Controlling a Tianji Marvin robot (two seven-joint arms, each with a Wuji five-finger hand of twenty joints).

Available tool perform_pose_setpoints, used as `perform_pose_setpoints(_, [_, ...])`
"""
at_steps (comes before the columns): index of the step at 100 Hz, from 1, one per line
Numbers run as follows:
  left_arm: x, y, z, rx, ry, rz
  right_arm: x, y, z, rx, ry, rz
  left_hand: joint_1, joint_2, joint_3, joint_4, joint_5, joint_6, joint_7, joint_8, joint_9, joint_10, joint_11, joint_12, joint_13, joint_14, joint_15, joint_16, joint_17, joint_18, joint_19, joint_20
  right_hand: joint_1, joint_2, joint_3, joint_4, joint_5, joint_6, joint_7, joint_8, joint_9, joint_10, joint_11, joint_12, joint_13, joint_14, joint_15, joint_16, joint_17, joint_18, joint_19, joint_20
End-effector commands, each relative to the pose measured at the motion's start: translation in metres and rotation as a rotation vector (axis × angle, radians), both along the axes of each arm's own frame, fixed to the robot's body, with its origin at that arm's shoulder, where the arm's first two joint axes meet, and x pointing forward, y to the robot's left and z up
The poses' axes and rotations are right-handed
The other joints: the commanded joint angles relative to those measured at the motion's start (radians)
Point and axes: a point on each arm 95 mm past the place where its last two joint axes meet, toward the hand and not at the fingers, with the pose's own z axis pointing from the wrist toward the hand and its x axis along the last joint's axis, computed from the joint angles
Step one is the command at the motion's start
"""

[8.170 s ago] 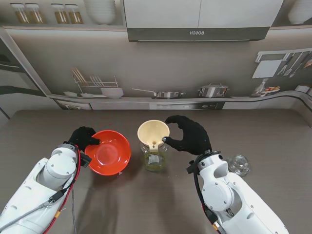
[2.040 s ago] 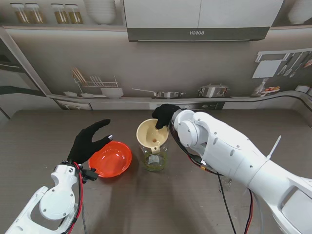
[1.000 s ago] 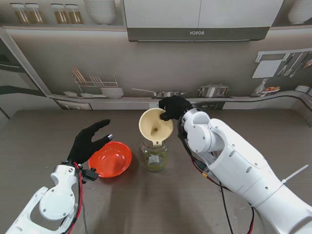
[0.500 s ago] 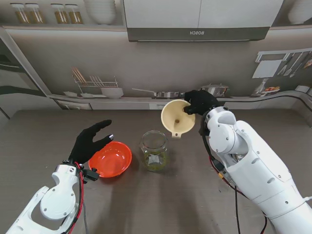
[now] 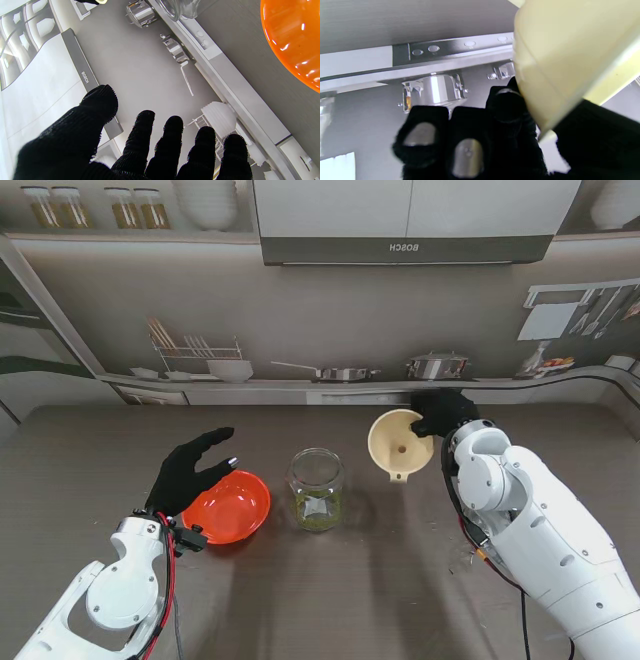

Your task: Pour mung beans into a glass jar with a funnel

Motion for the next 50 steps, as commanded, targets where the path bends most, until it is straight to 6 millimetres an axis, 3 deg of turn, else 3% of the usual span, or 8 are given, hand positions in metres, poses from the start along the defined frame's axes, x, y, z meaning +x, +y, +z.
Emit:
perform_pose_setpoints(1, [0.000, -0.003, -0.002, 0.001, 0.015, -0.016, -0.002, -0.008, -0.018, -0.029, 0.044, -0.002, 0.029, 0.037, -0.021, 0.030, 0.005, -0.005, -0.002, -0.001, 0.005, -0.003, -0.004, 0.003, 0.013, 0.001, -0.021, -0.001, 0.003, -0.021, -0.031, 0.014, 0.040, 0.036, 0.070, -0.001, -0.022, -0.036, 0.049, 0.031, 0.064, 0.026, -0.002, 0.012, 0.026, -0.044, 0.043, 0.003, 0.035, -0.025, 0.040, -0.002])
perform_pose_setpoints(50, [0.000, -0.004, -0.003, -0.002, 0.020, -0.013, 0.005, -0.013, -0.053, -0.223, 0.063, 0.083, 0.034, 0.044, -0.024, 0.030, 0.006, -0.003, -0.003, -0.002, 0.008, -0.001, -0.004, 0.003, 0.015, 0.002, -0.020, 0.000, 0.004, -0.022, -0.031, 0.015, 0.022, 0.064, 0.044, 0.005, -0.052, -0.076, 0.063, 0.028, 0.033, 0.005, -0.001, 0.020, 0.026, -0.044, 0.001, -0.021, 0.016, -0.028, -0.004, -0.007])
